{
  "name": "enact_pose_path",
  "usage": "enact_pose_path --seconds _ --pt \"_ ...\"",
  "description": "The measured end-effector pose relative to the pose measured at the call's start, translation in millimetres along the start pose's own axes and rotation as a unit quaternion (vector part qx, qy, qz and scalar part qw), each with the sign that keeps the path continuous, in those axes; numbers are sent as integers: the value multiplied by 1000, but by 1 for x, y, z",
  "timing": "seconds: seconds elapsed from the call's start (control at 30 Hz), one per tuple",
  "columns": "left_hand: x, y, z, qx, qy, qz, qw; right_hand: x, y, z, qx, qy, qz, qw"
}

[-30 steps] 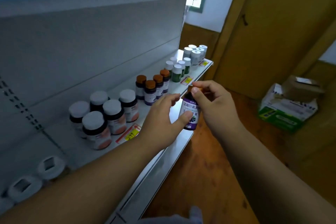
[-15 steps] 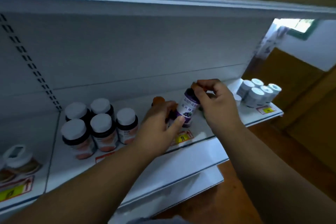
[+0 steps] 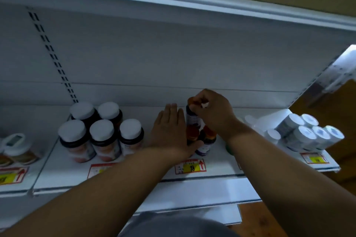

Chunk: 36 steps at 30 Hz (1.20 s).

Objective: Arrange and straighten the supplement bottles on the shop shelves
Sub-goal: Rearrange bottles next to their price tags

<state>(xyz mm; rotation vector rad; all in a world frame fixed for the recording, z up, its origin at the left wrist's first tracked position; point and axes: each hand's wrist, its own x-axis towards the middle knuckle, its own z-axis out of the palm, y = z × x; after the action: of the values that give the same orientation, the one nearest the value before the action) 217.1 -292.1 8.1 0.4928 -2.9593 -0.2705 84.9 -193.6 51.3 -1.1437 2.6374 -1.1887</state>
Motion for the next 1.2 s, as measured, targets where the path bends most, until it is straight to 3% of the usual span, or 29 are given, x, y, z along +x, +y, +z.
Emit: enact_pose_path --seconds 0.17,0.5,0.7,0.87,1.07,1.2 --pt "0 2 6 35 -1 0 999 10 21 10 -33 -138 -9 990" --pt "-1 5 3 39 -1 -12 999 17 19 6 -42 -218 -73 972" --pt "-16 6 -12 13 24 -6 1000 4 10 -1 -12 -161 -72 984" --pt "-57 5 -33 -37 186 -13 982 -13 -30 -3 15 -116 -121 986" --pt "-125 -44 -65 -51 219 -101 969 -40 -118 29 27 -118 -179 976" --pt "-202 -112 -90 -39 235 -147 960 -69 -201 89 51 -117 -239 963"
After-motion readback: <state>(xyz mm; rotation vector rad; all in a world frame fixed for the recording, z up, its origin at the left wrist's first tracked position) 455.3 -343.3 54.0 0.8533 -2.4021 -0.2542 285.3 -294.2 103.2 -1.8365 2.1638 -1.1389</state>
